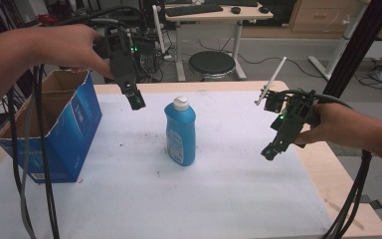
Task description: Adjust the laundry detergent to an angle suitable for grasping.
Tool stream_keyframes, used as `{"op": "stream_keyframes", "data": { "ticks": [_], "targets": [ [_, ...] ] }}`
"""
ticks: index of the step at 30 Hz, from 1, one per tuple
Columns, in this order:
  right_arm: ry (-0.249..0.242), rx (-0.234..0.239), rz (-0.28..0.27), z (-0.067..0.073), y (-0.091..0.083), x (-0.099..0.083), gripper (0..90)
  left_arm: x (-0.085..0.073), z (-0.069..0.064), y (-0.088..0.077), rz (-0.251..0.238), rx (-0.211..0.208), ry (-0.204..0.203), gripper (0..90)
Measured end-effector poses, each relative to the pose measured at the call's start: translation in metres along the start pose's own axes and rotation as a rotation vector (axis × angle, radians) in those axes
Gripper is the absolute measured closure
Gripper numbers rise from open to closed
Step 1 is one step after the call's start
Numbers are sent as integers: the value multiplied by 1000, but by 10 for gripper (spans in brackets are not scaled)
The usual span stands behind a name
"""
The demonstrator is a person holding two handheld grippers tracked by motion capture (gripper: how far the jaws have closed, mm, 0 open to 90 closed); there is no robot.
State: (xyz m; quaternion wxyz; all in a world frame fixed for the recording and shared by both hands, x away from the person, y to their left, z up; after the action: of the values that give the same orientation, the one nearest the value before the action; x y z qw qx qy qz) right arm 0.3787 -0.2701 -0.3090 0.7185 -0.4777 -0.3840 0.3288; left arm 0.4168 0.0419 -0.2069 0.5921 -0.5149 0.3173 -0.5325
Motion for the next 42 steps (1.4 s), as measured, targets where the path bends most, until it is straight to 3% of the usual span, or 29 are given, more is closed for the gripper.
{"op": "stream_keyframes", "data": {
  "ticks": [25, 32, 37, 42],
  "targets": [
    [-17, -3, -8, 3, -3, 2, 29, -2, -3, -4, 3, 17, -3, 17],
    [14, -35, -30, 3, -4, 2, 29, -1, -2, -2, 15, 16, 4, 17],
    [42, -54, -112, 0, -2, 1, 30, 0, -4, -1, 14, 22, 7, 17],
    [60, -70, -230, 2, 4, -5, 31, -1, -4, -1, 20, 19, 3, 17]
  ]
}}
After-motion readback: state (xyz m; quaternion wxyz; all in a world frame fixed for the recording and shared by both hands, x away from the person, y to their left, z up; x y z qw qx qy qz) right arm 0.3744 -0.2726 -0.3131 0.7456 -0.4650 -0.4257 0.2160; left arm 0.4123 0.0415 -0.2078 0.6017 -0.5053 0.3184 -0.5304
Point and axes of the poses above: each handheld gripper's, and its own axes: y roughly forward along the jaws, x roughly out of its top, z roughly to its left, the point moved 1 cm from there along y, roughly forward along the jaws, and after that the axes turned 13 degrees about x, right-handed, at the moved point
